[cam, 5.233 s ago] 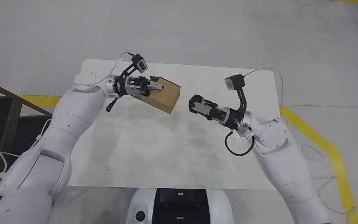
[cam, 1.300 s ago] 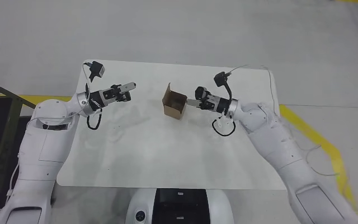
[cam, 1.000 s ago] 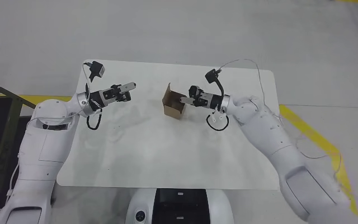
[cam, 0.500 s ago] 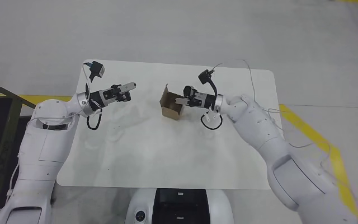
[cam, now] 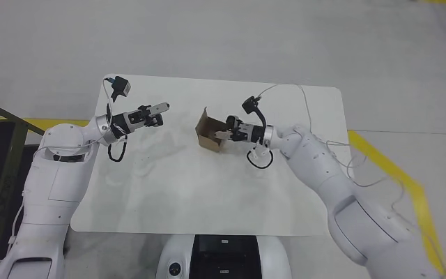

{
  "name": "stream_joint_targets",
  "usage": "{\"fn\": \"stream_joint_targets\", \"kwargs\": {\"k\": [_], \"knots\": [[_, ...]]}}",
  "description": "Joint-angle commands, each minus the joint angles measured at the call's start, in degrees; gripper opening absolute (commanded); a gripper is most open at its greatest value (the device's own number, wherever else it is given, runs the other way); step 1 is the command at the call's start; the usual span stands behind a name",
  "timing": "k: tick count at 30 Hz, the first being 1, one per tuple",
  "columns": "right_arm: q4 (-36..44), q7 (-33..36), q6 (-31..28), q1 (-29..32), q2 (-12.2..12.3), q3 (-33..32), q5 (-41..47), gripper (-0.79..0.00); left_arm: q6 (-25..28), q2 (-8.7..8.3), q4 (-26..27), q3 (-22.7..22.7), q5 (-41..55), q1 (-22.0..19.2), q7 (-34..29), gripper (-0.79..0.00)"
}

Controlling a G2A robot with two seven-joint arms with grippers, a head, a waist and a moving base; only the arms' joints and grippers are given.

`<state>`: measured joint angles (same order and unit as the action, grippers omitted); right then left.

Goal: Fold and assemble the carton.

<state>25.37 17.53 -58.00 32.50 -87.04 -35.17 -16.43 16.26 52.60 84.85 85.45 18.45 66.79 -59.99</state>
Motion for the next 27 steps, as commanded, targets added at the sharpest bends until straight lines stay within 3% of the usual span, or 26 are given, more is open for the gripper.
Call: {"fn": "stream_joint_targets", "kwargs": {"k": [1,12,21,27], "knots": [[0.67,0.53,0.0,0.56,0.24,0.07,-0.28,0.0,0.0,0.0,0.0,0.0,0.0,0.0,0.0,0.0],[8.37,3.74,0.0,5.79,3.03,-0.57,0.4,0.0,0.0,0.0,0.0,0.0,0.0,0.0,0.0,0.0],[17.72,9.57,0.0,9.5,7.0,-3.18,2.18,0.0,0.0,0.0,0.0,0.0,0.0,0.0,0.0,0.0],[21.38,11.62,4.81,8.11,9.14,-7.42,2.21,0.0,0.0,0.0,0.0,0.0,0.0,0.0,0.0,0.0]]}}
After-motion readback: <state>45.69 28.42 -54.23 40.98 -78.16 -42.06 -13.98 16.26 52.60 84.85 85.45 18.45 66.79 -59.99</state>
